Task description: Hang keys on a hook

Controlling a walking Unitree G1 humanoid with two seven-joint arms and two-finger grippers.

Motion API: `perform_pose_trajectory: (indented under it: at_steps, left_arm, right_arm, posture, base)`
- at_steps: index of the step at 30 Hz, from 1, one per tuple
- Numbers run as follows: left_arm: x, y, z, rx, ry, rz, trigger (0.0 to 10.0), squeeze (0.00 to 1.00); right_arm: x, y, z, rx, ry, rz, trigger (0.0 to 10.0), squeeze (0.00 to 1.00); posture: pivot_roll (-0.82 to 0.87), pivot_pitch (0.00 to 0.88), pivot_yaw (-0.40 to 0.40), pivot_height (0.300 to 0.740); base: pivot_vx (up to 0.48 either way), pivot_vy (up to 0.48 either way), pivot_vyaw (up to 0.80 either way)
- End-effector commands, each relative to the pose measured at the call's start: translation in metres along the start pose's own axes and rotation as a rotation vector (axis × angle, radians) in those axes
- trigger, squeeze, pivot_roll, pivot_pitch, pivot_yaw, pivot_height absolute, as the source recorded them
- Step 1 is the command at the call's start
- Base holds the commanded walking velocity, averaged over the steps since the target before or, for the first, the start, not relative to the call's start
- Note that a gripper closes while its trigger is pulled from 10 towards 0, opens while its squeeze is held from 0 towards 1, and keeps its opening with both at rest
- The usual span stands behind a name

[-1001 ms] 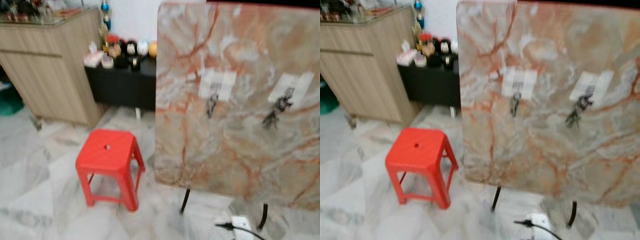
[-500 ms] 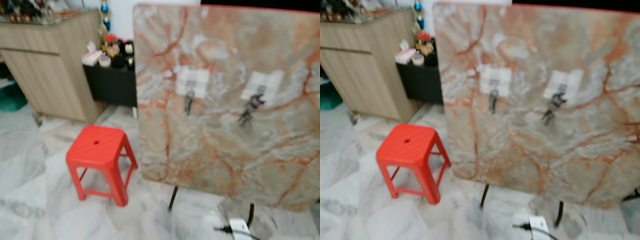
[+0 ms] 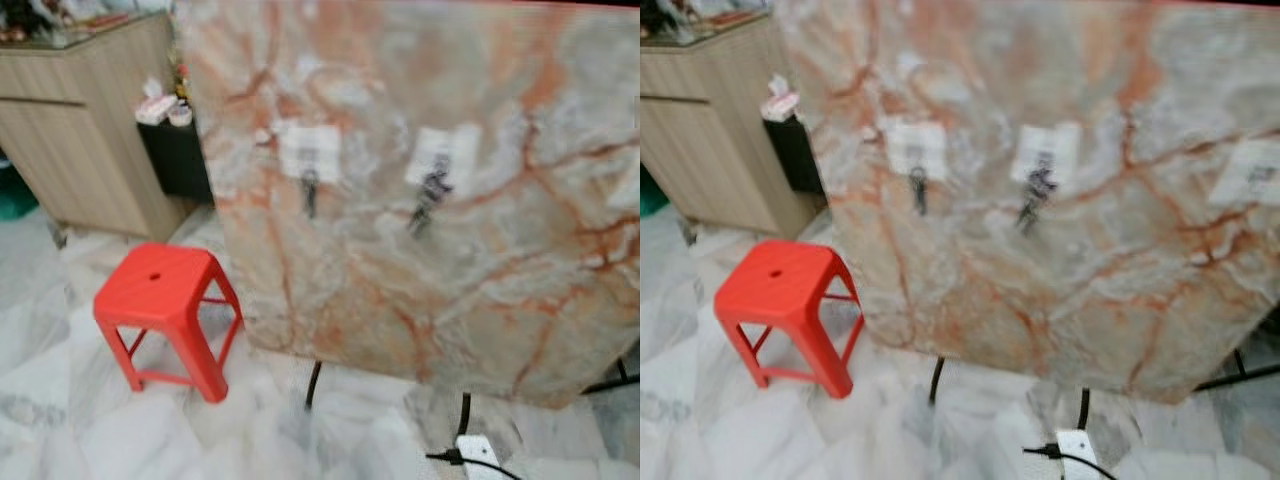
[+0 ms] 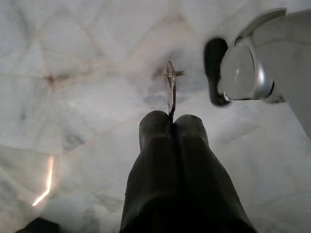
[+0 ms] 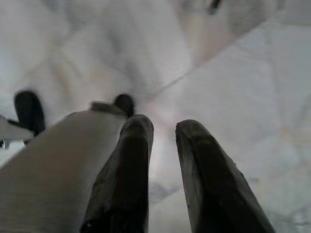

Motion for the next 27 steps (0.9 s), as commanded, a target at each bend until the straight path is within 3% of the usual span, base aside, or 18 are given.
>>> perform_pose_trajectory:
  at_steps: [1,27]
  left_arm:
    - [-0.0050,-0.0007,0.0062,0.012,0.013,0.012,10.0,0.00]
    - [-0.0030,-0.0007,0.0071,0.012,0.013,0.006,10.0,0.00]
  right_arm:
    - [0.0099,0.0004,0.0071,0.012,0.001,-0.026,10.0,0.00]
    - [0.0104,0.0005,0.0071,-0.001,0.001,-0.019,10.0,0.00]
  posture:
    - [-0.04,0.000,0.007,0.740]
    - [-0.04,0.000,0.013,0.740]
  base:
    - [0.000,-0.322,0.00]
    - [0.000,-0.323,0.00]
Point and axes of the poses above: a point about 5 cm out from each wrist's last joint towards the gripper, its own y axis pointing out of the wrist towards the gripper, its own x axis along the axis of the wrist's last joint, z = x × y, the point moved 6 cm from there along y, pointing out of the wrist towards the gripper, and after that the axes turned 4 degrees about -y, right-handed, at the moved point
